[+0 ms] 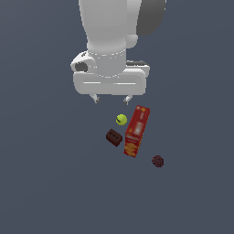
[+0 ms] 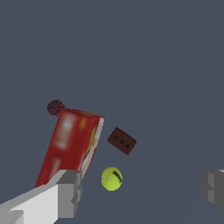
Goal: Pick up a designated object from a clutter of objects.
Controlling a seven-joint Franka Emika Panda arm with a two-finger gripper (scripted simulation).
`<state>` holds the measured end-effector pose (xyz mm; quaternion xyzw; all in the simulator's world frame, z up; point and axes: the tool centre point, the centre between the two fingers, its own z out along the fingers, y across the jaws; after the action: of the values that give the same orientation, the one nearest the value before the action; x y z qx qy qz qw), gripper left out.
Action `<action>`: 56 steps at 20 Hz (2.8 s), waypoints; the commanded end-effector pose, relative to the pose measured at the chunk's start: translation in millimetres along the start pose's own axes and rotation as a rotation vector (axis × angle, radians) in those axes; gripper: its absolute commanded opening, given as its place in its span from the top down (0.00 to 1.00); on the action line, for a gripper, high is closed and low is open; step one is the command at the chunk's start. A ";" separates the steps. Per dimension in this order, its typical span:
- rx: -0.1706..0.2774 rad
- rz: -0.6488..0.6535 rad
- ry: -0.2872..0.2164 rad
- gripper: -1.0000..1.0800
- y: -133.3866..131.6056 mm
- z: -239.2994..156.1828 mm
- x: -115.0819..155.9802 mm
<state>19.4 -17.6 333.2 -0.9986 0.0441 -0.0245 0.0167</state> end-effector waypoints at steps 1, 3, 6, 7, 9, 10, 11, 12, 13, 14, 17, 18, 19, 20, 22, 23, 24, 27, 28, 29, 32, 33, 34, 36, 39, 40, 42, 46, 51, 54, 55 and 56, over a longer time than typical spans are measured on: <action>0.000 0.001 -0.001 0.04 0.1 1.1 -0.2; -0.001 0.000 -0.002 0.04 0.2 4.4 -1.2; -0.002 0.000 -0.003 0.04 -1.0 13.1 -3.6; -0.003 -0.001 -0.004 0.04 -1.8 17.1 -4.7; -0.005 -0.001 -0.005 0.04 -2.9 26.4 -7.6; -0.006 -0.002 -0.006 0.04 -3.5 31.9 -9.3; -0.007 -0.002 -0.007 0.04 -4.2 37.8 -11.4; -0.008 -0.003 -0.008 0.04 -5.0 44.1 -13.7; -0.009 -0.004 -0.009 0.04 -5.8 50.9 -16.3; -0.011 -0.005 -0.011 0.04 -6.6 58.1 -19.3; -0.015 -0.008 -0.015 0.04 -9.4 82.4 -30.4; -0.016 -0.009 -0.017 0.04 -10.3 91.3 -34.9; -0.018 -0.010 -0.018 0.04 -11.4 100.6 -40.0; -0.019 -0.012 -0.020 0.04 -12.4 110.0 -45.4; -0.022 -0.015 -0.024 0.04 -14.3 128.4 -57.1; -0.024 -0.017 -0.025 0.04 -15.3 137.3 -63.3; -0.025 -0.019 -0.027 0.04 -16.1 146.0 -69.7; -0.028 -0.025 -0.032 0.04 -18.5 170.9 -90.3; -0.029 -0.026 -0.034 0.04 -19.1 178.4 -97.1; -0.030 -0.028 -0.035 0.04 -19.7 185.3 -103.8; -0.032 -0.033 -0.040 0.04 -21.1 202.8 -122.3; -0.032 -0.035 -0.041 0.04 -21.4 207.7 -127.8; -0.033 -0.036 -0.042 0.04 -21.7 212.0 -133.0; -0.034 -0.039 -0.044 0.04 -22.1 219.5 -142.4; -0.034 -0.042 -0.046 0.04 -22.6 227.8 -153.5; -0.034 -0.043 -0.047 0.04 -22.7 229.8 -156.3; -0.034 -0.044 -0.048 0.04 -22.8 232.8 -160.8; -0.035 -0.045 -0.048 0.04 -22.8 235.2 -164.4; -0.010 0.012 0.190 0.04 -11.7 149.9 -81.4; -0.012 0.008 0.173 0.04 -12.6 160.1 -86.5; -0.012 0.006 0.165 0.04 -13.0 164.9 -89.0; -0.013 0.003 0.155 0.04 -13.5 170.5 -91.9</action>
<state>-58.4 8.2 166.7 -0.9930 0.0486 -0.1079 0.0071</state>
